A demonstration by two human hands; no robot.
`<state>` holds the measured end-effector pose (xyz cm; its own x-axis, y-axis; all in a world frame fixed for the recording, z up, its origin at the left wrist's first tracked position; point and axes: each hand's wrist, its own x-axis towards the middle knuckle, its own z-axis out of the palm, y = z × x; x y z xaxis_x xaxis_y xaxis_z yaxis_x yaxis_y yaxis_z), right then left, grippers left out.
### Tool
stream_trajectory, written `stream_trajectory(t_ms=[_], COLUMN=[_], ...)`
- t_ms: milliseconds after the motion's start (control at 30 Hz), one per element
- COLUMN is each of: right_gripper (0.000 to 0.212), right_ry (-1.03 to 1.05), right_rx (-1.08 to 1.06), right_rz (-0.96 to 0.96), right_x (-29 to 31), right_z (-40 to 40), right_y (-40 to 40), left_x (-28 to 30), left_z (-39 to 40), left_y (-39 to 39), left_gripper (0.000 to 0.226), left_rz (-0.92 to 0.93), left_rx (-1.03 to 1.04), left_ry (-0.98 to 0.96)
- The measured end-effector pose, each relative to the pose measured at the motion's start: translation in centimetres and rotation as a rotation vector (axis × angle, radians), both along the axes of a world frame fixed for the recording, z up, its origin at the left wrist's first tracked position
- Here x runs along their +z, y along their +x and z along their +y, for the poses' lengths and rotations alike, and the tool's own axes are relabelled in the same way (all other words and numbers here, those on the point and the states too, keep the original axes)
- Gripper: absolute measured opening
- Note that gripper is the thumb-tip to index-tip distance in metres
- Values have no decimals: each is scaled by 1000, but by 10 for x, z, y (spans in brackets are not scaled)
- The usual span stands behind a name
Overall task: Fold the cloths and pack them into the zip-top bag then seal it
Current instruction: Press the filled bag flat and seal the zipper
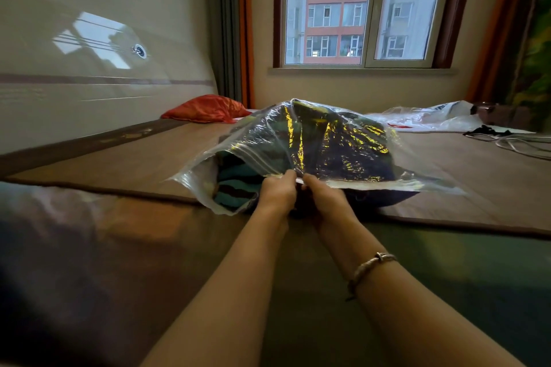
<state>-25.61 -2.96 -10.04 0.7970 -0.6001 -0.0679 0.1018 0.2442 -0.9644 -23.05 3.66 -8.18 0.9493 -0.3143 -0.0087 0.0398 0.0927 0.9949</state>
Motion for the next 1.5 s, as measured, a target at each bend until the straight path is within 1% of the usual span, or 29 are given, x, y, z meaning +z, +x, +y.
stream_trajectory(t_ms=[33,100,267,300,367,433,533,633,733,800,867,967,1033,1167,1267,1333,1367,1433,1467,1500], right_gripper=[19,23,31,33,35,36,37,36,34,37,39,38,38,37,34,30,24,15,13,12], right_ry=[-9,-25,-76,-71,-49,-21,5,36,85,117,136,139,135,93,25,-24,-29,-9,10,26], right_rx=[8,18,16,19,28,42,63,56,41,38,27,25,27,-3,-29,-9,1,12,8,-4], right_rz=[1,1,3,-3,-13,-27,-39,-47,-77,-95,-99,-97,-100,-87,-44,0,18,41,45,49], right_x=[0,1,2,2,3,5,5,5,7,9,9,8,9,7,5,8,10,12,12,12], right_z=[0,-3,-7,-8,-10,-13,-18,-21,-22,-24,-25,-25,-26,-27,-24,-22,-21,-20,-18,-18], right_y=[0,-2,-16,-18,-21,-25,-30,-33,-35,-35,-35,-35,-35,-35,-36,-39,-39,-35,-31,-25], left_x=[1,3,3,4,3,2,2,2,4,7,10,12,15,10,5,2,1,-7,-12,-16], left_z=[2,7,27,30,36,41,49,53,61,72,84,95,103,124,125,122,118,108,102,96], left_y=[1,5,13,13,13,14,14,13,15,22,25,29,34,50,50,45,43,40,37,35], left_gripper=[16,13,15,15,23,26,23,25,21,20,20,14,16,34,36,41,50,77,86,90], left_rz=[4,26,60,60,55,57,47,12,1,33,57,52,75,163,193,241,254,274,275,272], left_rx=[12,38,91,91,100,122,159,217,344,429,447,460,476,538,502,439,395,289,229,171], left_ry=[-6,-13,-14,-16,-8,-12,-35,-56,-101,-151,-197,-198,-210,-186,-198,-264,-276,-237,-208,-193])
